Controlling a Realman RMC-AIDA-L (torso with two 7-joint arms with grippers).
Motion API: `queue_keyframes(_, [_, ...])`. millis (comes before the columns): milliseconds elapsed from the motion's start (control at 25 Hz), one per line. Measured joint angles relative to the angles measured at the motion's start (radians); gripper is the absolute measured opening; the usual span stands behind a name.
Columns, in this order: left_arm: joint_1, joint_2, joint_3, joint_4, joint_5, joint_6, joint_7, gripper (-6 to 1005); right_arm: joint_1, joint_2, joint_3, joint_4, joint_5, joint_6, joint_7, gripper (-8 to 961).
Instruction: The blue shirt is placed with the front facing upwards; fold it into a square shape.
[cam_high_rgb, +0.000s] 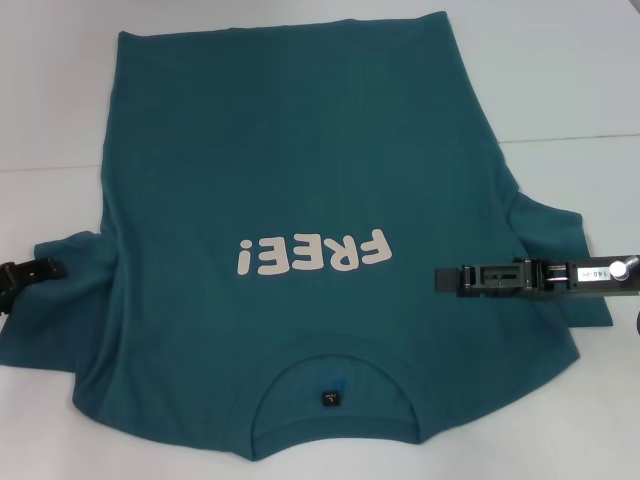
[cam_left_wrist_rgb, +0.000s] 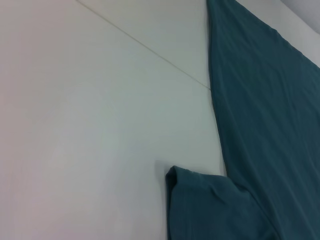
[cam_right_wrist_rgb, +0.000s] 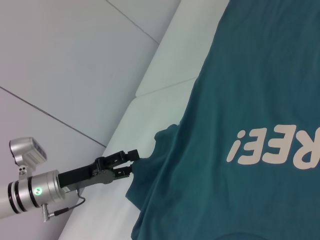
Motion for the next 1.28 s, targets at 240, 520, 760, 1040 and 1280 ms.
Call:
queue_keyframes(240, [-0.006, -0.001, 0.018, -0.004, 0.000, 0.002, 0.000, 809, -0.001, 0.000, 0.013, 0.000, 0.000, 0.000, 0.000, 819])
queue_keyframes(520, [-0.025, 0.000, 0.026, -0.014, 0.000, 0.004, -0.002, 800, -0.009, -0.001, 0.016, 0.000, 0.000, 0.000, -0.001, 819])
queue_keyframes(760, [-0.041, 0.011, 0.035, -0.012, 0.050, 0.032, -0.054, 792, -0.013, -0.004, 0.027, 0.000, 0.002, 0.000, -0.002, 819])
queue_keyframes(1040, [-0.041, 0.007, 0.043, 0.001, 0.056, 0.032, -0.065, 708, -0.013, -0.005, 0.030, 0.000, 0.006, 0.000, -0.002, 819])
queue_keyframes(1280, [-0.036, 0.006, 0.043, 0.003, 0.057, 0.030, -0.064, 502, -0.012, -0.005, 0.030, 0.000, 0.006, 0.000, 0.000, 819])
